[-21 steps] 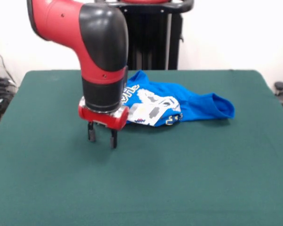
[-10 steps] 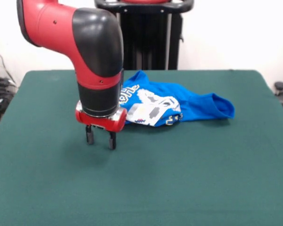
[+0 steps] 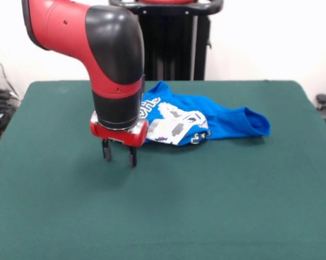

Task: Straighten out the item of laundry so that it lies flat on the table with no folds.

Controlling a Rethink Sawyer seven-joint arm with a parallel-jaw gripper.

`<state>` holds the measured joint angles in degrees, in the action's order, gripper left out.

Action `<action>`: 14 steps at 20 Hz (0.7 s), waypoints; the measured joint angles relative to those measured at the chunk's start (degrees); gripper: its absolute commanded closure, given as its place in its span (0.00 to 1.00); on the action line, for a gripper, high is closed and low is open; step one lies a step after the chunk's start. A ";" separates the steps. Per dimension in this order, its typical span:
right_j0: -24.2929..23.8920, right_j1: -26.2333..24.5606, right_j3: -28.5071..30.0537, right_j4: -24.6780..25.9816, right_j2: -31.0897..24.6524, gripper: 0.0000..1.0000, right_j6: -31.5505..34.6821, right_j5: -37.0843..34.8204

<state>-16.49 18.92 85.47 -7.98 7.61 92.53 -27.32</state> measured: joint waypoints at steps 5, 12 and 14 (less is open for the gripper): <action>0.00 1.09 2.50 0.00 -0.09 0.00 0.00 0.00; -0.05 2.97 5.82 0.00 -0.13 0.00 0.00 0.00; -0.13 3.10 6.39 -0.01 -0.18 0.00 0.00 0.00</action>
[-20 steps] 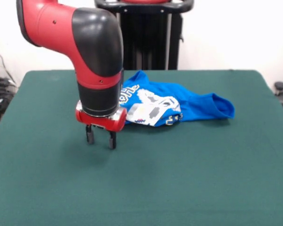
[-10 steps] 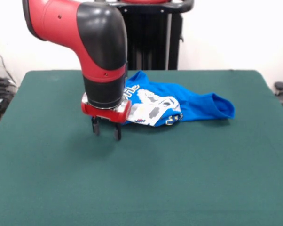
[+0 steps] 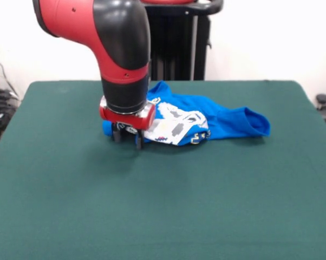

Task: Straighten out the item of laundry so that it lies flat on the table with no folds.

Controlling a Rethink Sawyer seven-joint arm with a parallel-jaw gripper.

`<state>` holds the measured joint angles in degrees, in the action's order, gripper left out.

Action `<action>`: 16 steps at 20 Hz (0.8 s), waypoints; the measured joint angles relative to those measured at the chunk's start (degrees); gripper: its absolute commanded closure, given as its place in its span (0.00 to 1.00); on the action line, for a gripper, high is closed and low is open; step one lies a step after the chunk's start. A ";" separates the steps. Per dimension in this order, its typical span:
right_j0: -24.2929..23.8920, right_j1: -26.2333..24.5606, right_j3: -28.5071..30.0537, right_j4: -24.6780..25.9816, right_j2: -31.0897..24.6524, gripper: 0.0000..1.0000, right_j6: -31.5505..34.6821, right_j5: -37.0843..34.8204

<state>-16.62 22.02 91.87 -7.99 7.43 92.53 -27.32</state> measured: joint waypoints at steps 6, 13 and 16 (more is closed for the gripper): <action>-0.44 0.01 2.32 -0.01 -0.80 0.00 0.00 0.02; -0.55 -0.58 3.35 -0.04 -2.11 0.00 0.00 0.01; -0.41 -0.56 3.37 -0.12 -2.14 0.00 0.00 -0.63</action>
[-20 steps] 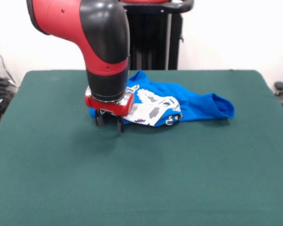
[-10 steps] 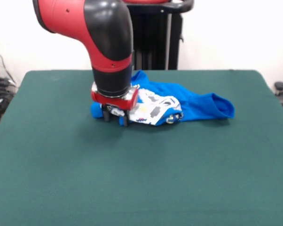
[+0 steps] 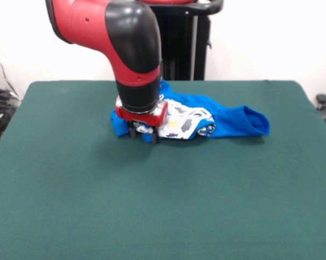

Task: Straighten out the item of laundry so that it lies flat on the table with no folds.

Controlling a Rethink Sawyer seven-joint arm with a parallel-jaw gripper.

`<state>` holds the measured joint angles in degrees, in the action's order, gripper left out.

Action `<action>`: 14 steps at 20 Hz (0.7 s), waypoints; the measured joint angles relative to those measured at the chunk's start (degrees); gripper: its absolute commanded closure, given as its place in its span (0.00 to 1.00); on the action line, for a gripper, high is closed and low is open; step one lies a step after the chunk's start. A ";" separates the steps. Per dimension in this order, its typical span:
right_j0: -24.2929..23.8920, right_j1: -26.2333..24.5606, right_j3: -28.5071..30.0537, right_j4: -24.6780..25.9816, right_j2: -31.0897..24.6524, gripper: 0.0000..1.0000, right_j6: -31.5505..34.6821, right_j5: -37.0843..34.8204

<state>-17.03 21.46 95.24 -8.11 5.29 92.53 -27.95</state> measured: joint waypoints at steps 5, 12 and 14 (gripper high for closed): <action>0.68 0.02 0.76 -0.56 -0.03 0.00 0.00 -3.03; 1.97 0.90 2.04 -0.66 -0.03 0.00 0.00 -9.77; 2.28 1.16 2.26 -0.66 -0.03 0.00 0.00 -11.85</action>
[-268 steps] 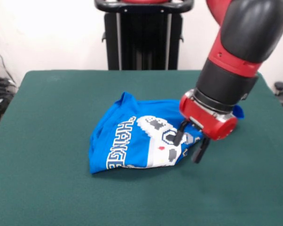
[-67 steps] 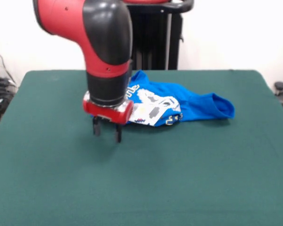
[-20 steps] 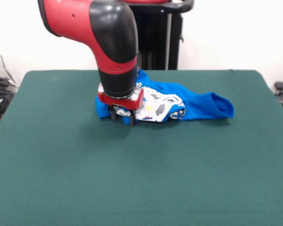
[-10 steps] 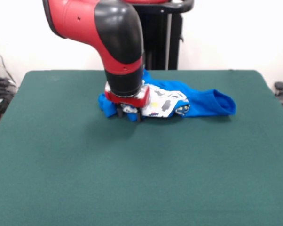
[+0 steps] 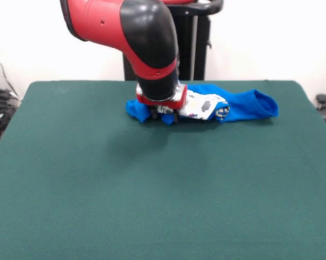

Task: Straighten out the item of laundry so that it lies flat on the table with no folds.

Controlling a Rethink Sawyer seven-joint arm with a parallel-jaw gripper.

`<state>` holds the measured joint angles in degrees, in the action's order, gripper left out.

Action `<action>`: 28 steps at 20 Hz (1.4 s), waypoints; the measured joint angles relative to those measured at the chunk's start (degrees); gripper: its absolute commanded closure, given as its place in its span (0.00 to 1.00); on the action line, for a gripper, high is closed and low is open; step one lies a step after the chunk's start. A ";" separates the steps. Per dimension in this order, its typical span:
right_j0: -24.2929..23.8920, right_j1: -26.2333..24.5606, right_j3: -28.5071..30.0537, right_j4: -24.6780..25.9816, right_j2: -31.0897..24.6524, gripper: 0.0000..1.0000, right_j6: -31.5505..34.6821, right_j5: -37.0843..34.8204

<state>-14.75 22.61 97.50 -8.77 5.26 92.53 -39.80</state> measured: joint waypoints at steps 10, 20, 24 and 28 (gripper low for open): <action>0.99 0.18 -1.90 0.04 0.31 0.00 0.00 -11.51; 1.17 -0.56 -4.28 0.04 0.31 0.00 0.00 -14.07; 1.17 -1.37 -4.40 0.06 0.31 0.00 0.00 -14.07; 1.31 -1.17 -4.38 0.05 0.41 0.00 0.00 -14.07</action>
<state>-13.44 21.44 93.12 -8.72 5.67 92.53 -53.87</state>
